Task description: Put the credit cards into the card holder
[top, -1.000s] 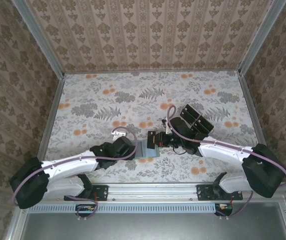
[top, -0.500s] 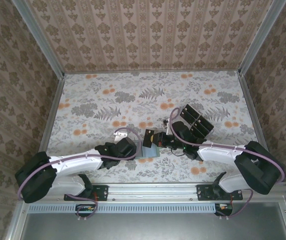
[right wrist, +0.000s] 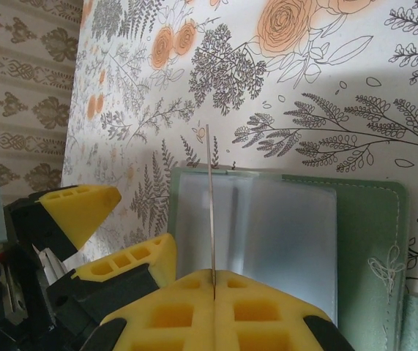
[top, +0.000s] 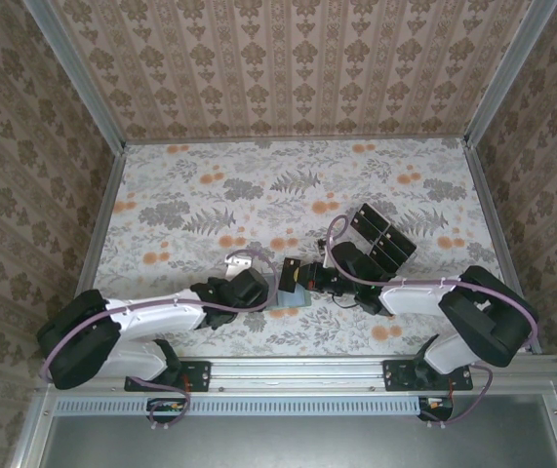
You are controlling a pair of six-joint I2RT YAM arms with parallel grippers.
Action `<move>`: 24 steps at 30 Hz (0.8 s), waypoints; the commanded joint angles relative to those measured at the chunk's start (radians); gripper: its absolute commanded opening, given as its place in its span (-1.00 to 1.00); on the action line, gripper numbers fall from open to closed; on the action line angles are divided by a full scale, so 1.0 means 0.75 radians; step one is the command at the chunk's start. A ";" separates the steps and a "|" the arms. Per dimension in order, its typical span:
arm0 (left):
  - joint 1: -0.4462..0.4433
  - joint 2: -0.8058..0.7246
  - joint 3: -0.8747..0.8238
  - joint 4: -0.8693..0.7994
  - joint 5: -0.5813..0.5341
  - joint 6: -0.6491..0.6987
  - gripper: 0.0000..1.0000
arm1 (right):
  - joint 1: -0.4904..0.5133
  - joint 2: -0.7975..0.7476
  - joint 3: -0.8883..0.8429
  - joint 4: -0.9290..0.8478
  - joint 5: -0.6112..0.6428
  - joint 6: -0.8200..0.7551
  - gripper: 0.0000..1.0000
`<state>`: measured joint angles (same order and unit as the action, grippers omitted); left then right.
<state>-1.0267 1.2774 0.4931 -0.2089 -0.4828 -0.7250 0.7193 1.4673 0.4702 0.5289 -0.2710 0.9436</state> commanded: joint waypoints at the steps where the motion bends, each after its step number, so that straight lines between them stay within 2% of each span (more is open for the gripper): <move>1: -0.010 0.028 0.003 -0.052 -0.048 -0.053 0.99 | 0.009 0.025 -0.024 0.085 -0.027 0.014 -1.00; 9: -0.012 0.082 0.018 -0.117 -0.060 -0.092 1.00 | 0.010 0.039 -0.048 0.115 -0.026 0.018 -1.00; 24: -0.019 0.091 0.003 -0.108 -0.054 -0.128 0.99 | 0.015 0.122 -0.056 0.236 -0.034 0.044 -1.00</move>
<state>-1.0340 1.3281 0.5003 -0.2317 -0.5182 -0.8051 0.7250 1.5326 0.4431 0.6487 -0.2768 0.9550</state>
